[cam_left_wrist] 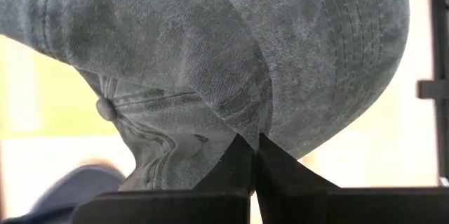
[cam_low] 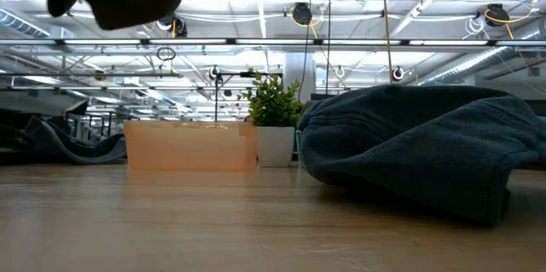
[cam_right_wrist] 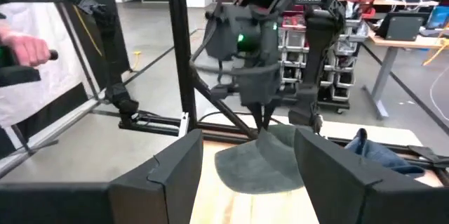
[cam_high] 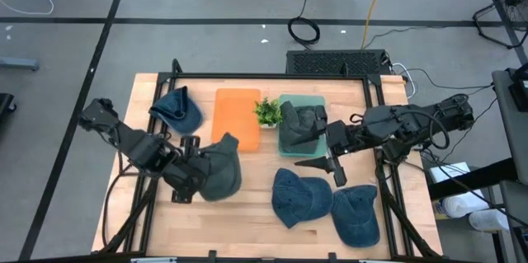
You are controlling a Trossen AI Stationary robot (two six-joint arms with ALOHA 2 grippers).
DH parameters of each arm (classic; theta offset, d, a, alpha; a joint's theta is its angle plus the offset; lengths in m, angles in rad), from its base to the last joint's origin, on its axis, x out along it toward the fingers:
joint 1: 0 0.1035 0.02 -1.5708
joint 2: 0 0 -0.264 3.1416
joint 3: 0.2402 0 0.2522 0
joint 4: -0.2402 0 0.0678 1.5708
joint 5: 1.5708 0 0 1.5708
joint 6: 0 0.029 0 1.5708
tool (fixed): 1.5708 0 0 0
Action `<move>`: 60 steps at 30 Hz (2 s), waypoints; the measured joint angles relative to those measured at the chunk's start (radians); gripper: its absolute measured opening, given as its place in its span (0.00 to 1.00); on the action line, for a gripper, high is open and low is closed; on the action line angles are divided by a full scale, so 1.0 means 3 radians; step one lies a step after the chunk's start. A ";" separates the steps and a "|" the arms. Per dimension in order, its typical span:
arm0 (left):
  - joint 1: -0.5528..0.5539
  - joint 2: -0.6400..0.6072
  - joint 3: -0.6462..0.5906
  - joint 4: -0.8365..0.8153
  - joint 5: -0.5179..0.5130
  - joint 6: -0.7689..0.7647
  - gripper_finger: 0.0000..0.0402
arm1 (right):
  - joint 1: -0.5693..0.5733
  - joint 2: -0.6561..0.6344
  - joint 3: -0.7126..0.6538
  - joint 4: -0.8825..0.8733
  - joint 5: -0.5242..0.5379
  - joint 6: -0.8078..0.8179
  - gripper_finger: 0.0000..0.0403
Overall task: Pick & Place hat
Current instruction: Put the gray cap into the green bin
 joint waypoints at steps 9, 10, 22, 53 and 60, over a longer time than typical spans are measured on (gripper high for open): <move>0.0150 -0.0003 0.0413 -0.0246 -0.0235 0.0235 0.00 | -0.0007 -0.0022 0.0000 0.0023 0.1012 -0.0013 0.53; 0.0168 -0.0003 0.0467 -0.0244 -0.0258 0.0271 0.00 | -0.0023 -0.0023 0.0001 0.0033 0.1061 -0.0030 0.53; 0.0422 0.0012 0.1091 -0.0241 -0.0639 0.0816 0.00 | -0.0046 -0.0040 0.0003 0.0020 0.1099 -0.0189 0.61; 0.1144 0.1042 0.2010 -0.0240 -0.0015 0.1942 0.00 | -0.0413 -0.0172 0.0003 -0.0200 0.0110 0.0063 0.91; 0.1185 0.1132 0.2029 0.0079 0.0134 0.1983 0.00 | -0.0447 -0.0172 0.0003 -0.0472 0.0222 0.0008 0.91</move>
